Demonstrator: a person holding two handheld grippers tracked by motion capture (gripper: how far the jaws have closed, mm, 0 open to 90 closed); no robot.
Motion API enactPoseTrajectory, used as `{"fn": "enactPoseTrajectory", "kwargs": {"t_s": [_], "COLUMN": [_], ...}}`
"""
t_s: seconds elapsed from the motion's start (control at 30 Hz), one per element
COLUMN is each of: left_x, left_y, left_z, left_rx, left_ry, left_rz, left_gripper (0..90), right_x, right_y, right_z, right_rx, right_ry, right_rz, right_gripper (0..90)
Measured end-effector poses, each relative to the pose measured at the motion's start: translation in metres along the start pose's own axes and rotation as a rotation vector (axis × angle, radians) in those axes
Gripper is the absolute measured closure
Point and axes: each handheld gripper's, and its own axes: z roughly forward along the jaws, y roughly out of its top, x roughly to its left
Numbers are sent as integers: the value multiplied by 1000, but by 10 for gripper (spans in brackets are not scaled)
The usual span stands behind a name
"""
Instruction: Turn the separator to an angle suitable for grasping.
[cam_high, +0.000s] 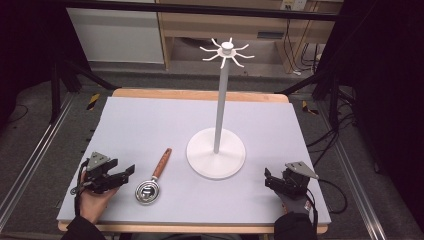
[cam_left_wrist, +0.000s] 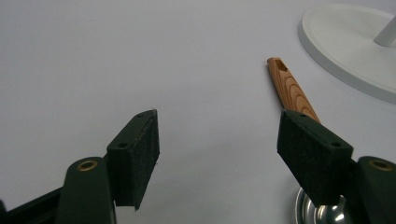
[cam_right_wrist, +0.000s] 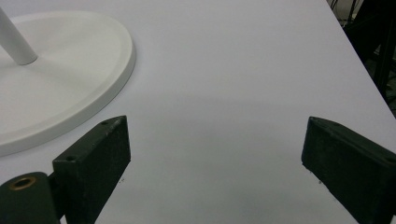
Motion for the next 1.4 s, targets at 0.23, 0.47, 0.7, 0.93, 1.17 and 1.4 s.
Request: {"fn": "enactPoseTrajectory", "kwargs": {"t_s": [0.23, 0.47, 0.7, 0.93, 1.17, 1.4], "left_x": [-9, -16, -21, -29, -41, -50], "left_y": [3, 8, 27, 57, 70, 69], "left_z": [-6, -8, -11, -13, -3, 10], "left_rx": [-20, -16, -22, -31, 1, 55], "left_ry": [-43, -77, -84, -106, -122, -135], "left_rz": [23, 47, 57, 80, 91, 111], "left_gripper": [310, 314, 316, 314, 326, 336], "right_x": [2, 7, 8, 9, 10, 11], "right_y": [-2, -2, -3, -2, -2, -2], "right_z": [1, 3, 5, 2, 3, 4], "right_rx": [21, 34, 39, 34, 43, 45], "right_ry": [20, 21, 16, 13, 13, 17], "right_rz": [-22, -46, -61, -64, -73, -79], "right_gripper": [81, 82, 82, 81, 81, 80]}}
